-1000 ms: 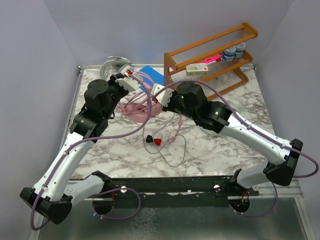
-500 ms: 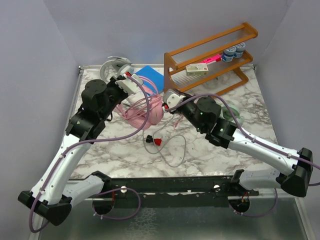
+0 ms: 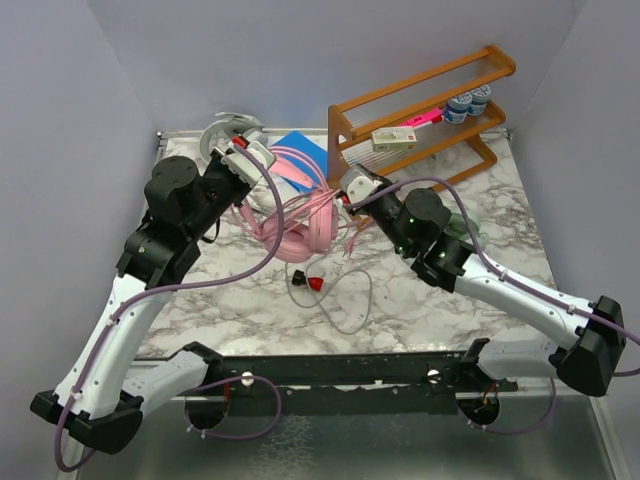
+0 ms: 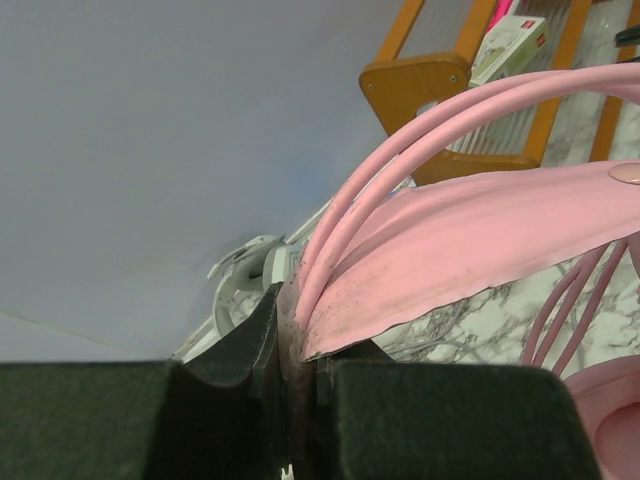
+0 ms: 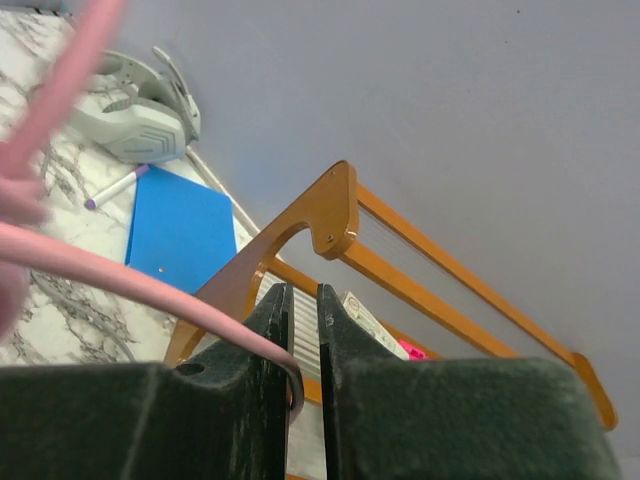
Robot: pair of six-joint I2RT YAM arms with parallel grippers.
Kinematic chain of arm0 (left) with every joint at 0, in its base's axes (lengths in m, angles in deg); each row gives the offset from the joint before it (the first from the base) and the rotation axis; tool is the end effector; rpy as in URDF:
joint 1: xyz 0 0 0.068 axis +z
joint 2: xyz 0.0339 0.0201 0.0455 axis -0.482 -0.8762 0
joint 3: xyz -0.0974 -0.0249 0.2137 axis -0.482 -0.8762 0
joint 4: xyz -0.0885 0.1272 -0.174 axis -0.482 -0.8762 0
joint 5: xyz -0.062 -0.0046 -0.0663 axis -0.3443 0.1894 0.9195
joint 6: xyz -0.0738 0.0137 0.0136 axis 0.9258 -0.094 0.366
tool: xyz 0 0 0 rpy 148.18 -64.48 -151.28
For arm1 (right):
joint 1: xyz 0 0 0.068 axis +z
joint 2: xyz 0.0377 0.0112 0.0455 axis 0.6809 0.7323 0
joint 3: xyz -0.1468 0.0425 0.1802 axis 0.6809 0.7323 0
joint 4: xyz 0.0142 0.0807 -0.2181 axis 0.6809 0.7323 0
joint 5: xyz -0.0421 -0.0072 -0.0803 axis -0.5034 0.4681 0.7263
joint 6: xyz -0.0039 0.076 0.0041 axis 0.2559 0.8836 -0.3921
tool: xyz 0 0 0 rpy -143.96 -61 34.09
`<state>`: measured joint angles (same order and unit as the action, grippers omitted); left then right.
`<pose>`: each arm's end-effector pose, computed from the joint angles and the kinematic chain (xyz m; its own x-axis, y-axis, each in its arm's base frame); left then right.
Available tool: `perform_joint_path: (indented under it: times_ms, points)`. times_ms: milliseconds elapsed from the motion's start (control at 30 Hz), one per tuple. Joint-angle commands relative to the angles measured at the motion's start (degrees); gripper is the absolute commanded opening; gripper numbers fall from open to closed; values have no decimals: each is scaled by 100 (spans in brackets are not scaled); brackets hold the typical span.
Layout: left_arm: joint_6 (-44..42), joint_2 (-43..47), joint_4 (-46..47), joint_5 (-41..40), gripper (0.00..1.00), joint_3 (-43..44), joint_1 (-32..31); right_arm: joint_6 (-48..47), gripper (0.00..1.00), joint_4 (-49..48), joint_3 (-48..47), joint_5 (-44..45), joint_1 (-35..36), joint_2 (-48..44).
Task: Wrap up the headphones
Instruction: Wrap the headphones cable around the headphones.
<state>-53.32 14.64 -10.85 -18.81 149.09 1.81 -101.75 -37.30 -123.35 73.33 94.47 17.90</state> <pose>0.1905 -0.1003 0.4202 0.1957 0.4668 -0.8624 0.4566 0.7349 0.5014 0.2037 0.2241 0.3566 0.4426 -0.5388 -0.7168 -0.3369 0.6409 -0.6898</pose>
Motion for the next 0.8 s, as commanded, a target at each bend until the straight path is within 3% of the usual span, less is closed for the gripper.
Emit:
perform_joint_path:
  times_ms: [0,500,767]
  points:
    - [422,286,82,625,0,368,11,782,18,-137,81,-836,-523,-137]
    - [1262,298,212,937,0,595,11,2331,18,-432,405,-2783,-1442,75]
    - [1686,279,336,1661,0,640,12,3150,20,-661,428,-4645,-1980,455]
